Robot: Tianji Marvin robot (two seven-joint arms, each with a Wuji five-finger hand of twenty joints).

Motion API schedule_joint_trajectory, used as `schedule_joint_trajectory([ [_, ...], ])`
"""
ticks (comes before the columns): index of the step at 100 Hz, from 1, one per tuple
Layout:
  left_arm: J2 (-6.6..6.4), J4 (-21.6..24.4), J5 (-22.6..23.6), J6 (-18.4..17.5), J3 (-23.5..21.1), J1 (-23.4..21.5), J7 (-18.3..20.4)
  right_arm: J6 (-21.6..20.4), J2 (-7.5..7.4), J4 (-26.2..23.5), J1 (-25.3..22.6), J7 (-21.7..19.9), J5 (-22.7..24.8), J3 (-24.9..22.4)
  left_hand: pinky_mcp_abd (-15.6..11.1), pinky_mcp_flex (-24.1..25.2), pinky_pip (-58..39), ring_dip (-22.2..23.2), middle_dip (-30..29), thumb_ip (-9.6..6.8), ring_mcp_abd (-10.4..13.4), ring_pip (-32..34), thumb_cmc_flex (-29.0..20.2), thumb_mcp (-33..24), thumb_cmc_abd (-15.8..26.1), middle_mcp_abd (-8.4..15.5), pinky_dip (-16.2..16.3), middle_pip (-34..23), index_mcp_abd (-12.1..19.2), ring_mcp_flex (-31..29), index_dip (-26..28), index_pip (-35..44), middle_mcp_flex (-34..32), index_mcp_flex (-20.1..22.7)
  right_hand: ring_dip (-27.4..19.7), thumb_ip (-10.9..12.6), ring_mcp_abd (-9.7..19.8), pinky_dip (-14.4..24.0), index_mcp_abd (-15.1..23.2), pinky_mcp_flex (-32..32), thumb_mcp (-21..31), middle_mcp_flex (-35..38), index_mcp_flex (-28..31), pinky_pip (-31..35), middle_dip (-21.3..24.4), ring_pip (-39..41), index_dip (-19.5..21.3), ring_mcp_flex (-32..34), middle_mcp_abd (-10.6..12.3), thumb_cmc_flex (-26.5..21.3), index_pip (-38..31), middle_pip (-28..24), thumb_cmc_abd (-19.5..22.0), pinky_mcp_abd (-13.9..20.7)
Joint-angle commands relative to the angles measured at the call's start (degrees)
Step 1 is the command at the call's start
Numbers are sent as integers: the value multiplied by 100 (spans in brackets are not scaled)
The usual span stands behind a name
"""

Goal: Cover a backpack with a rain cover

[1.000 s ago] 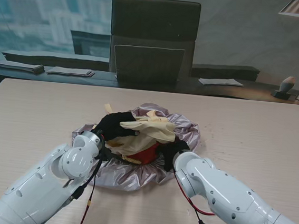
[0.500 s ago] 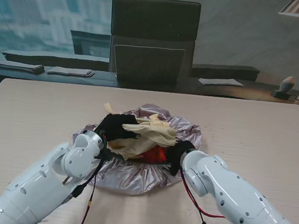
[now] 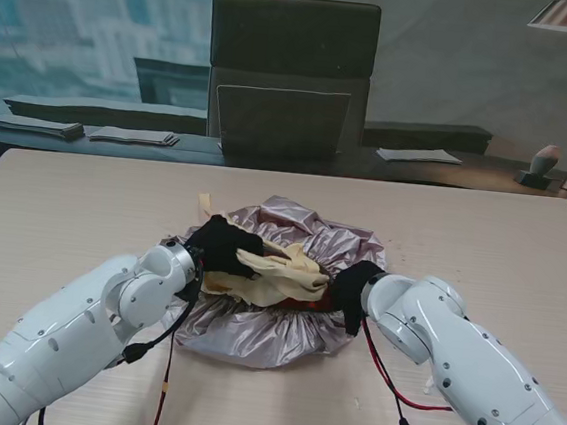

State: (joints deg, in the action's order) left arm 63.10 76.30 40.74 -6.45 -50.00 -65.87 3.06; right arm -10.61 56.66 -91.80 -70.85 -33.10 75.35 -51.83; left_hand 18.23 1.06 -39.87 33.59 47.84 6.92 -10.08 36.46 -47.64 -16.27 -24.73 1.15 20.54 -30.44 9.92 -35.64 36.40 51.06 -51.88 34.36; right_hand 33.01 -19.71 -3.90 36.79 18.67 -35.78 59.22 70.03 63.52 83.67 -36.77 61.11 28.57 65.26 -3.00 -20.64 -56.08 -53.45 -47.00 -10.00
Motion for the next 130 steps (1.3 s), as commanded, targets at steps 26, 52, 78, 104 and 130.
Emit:
schedule_joint_trajectory([
  [26, -220, -177, 583, -169, 175, 169, 482, -229, -33, 83, -252, 1132, 503, -498, -102, 240, 138, -127, 115, -45, 318, -147, -249, -549, 484, 390, -107, 97, 869, -221, 387, 468, -362, 612, 621, 376, -161, -371, -786, -1176, 739, 1347, 1103, -80, 199, -1, 291, 976, -273, 351, -1179, 227, -396, -411],
  [52, -174, -472, 471, 19, 487, 509, 490, -1694, -27, 247, -256, 2056, -375, -854, -90, 204, 102, 99, 16, -127, 224, 225, -233, -579, 416, 144, -97, -147, 592, -369, 145, 471, -415, 732, 1130, 843, -132, -7, -977, -1490, 905, 1329, 1275, -134, -332, 801, 1563, 978, -301, 502, -1742, -686, -358, -708],
  [78, -80, -901, 368, 90, 983, 945, 307, -2355, 84, 190, -369, 2997, -772, -993, -10, 132, -76, 600, -214, -162, -139, 955, -36, -933, 117, -123, -10, -630, 392, -700, -299, 591, -704, 957, 1240, 830, -189, 169, -1073, -1626, 1089, 1329, 1303, -194, -455, 1004, 1669, 977, -382, 483, -1881, -867, -548, -855],
  [104, 91, -1056, 267, 603, 1138, 1040, -136, -2493, 229, 102, -524, 3214, -1536, -896, 60, 75, -333, 848, -562, -156, -434, 1355, 12, -1180, -52, -381, 124, -956, 78, -999, -619, 765, -887, 1039, 1051, 789, -258, 267, -1029, -1396, 1086, 1327, 1271, -417, -279, 556, 1530, 969, -395, 481, -1573, -415, -396, -813],
  [130, 161, -1402, 57, 348, 1650, 1333, -78, -2077, 358, 377, -344, 4429, -1253, -505, 49, 104, -317, 883, -559, -169, -399, 1418, 42, -1196, -141, -361, 117, -963, 160, -985, -707, 744, -910, 1104, 837, 758, -313, 240, -980, -1214, 1019, 1325, 1226, -503, -88, 104, 1306, 960, -403, 434, -1186, 96, -238, -771],
])
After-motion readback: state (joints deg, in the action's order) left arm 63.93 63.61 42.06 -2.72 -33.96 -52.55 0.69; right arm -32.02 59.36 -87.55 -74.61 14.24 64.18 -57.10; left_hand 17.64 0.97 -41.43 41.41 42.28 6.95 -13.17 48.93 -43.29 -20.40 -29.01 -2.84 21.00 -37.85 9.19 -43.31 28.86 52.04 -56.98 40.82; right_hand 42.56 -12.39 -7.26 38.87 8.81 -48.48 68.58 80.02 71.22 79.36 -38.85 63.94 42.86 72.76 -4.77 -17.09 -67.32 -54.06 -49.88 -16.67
